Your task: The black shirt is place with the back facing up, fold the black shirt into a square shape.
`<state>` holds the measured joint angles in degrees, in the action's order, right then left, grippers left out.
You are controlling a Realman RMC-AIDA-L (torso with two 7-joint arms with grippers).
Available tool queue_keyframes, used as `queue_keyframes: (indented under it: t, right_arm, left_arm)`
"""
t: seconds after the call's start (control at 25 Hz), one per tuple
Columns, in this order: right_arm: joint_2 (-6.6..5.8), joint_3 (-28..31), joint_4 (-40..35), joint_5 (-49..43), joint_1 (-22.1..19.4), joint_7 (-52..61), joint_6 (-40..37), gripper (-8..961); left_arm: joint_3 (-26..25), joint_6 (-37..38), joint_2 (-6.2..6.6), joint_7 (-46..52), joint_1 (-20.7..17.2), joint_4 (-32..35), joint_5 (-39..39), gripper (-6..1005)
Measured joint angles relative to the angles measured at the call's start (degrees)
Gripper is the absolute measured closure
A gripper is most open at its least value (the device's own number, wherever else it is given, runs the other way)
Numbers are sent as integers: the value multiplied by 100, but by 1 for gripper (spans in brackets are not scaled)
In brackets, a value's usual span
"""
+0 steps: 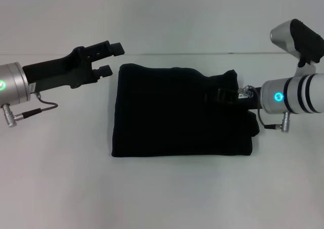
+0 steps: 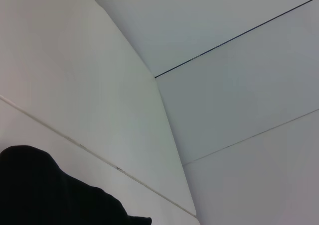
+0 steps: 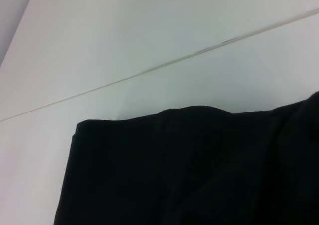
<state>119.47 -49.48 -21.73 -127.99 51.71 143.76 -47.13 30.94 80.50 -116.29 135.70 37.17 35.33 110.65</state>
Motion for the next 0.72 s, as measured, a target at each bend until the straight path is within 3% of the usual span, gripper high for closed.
queue_keyframes:
  t: [0.16,0.52,0.72]
  right_arm:
    - [-31,-15,-28,-11,-15,-6,-11,515]
    - [-57,24,-72,26,-46,-8,-88,863]
    - [-62,41,-147,44,-58,4,-150,908]
  left_arm:
    - [0,5,4,0,3,0,-1,110]
    - [8,28,11,0,9,0,-72,110]
    - [6,25,11,0,9,0,-72,110]
